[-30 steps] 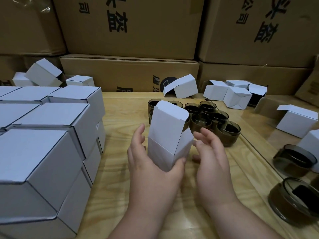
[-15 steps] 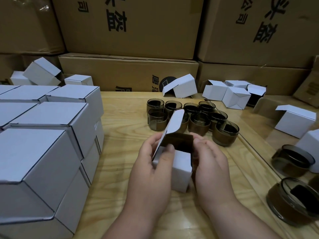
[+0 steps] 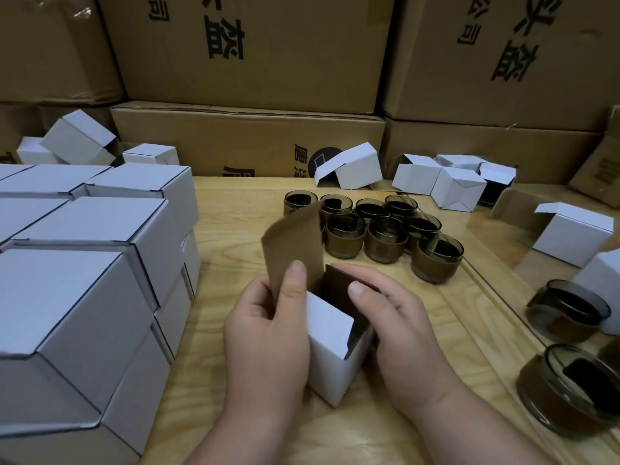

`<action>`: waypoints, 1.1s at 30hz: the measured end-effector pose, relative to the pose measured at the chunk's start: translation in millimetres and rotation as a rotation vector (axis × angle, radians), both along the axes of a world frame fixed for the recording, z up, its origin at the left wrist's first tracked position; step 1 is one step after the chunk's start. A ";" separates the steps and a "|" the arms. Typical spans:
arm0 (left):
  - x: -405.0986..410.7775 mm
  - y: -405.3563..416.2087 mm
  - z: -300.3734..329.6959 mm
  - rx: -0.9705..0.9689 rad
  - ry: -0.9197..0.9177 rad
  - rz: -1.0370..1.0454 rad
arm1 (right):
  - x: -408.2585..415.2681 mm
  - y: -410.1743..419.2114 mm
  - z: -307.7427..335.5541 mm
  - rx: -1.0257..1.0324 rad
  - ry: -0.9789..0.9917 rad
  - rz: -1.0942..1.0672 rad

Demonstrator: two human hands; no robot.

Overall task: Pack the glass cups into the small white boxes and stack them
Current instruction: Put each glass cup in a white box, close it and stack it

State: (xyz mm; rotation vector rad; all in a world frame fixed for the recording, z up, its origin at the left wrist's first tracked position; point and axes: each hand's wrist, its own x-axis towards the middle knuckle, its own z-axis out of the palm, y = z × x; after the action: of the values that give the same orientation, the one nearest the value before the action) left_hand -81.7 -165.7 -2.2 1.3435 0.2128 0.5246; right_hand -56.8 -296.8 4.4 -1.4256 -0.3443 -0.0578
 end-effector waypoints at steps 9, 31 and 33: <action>-2.9 -2.4 4.7 -0.031 0.025 0.019 | 3.7 -5.2 1.1 -0.032 0.053 0.124; -3.5 -7.4 0.0 0.139 -0.107 -0.182 | -1.3 4.8 -4.4 -0.088 -0.166 -0.079; -3.7 -7.2 1.0 0.156 -0.085 -0.174 | -1.8 3.9 -3.6 -0.070 -0.162 -0.065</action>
State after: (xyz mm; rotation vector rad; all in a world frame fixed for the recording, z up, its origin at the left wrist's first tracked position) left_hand -85.3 -173.0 -1.2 1.4718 -0.0156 0.4579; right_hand -58.6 -292.9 0.8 -1.5049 -0.4371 -0.2167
